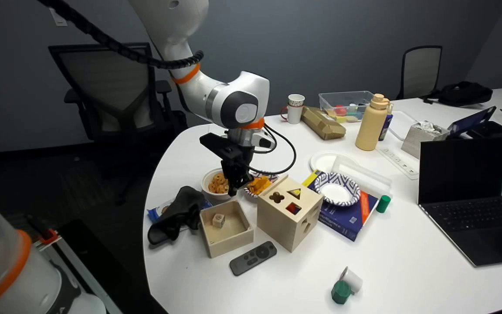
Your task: Use the silver spoon to stir the contents in the black and white bowl on the left.
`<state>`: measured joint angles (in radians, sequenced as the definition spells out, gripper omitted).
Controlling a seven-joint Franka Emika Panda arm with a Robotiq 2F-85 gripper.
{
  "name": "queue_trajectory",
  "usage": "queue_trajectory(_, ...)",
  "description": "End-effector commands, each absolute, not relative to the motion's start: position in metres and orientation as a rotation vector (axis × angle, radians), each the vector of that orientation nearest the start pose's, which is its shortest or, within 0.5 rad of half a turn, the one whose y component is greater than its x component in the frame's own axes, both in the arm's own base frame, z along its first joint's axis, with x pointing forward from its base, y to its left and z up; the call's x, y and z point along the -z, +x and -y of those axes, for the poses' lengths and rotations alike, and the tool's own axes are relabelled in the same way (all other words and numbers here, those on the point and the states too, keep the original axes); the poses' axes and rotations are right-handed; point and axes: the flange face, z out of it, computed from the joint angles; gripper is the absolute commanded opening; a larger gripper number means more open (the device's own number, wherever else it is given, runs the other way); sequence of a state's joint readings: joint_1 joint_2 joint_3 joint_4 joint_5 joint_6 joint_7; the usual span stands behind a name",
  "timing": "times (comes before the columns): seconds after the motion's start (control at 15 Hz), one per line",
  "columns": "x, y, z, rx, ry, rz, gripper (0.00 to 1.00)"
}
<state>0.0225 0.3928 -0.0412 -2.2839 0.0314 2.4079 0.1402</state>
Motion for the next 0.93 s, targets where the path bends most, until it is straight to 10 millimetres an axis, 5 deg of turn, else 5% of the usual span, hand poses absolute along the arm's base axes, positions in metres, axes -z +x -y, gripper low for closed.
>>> queue_trajectory(0.0, -0.169, 0.509, 0.016, -0.318, -3.071, -0.32, 0.01)
queue_trajectory(0.4, -0.162, 0.514, 0.021, -0.276, -3.227, -0.276, 0.01)
queue_trajectory(0.87, -0.132, 0.504, -0.005, -0.392, -3.234, -0.129, 0.01)
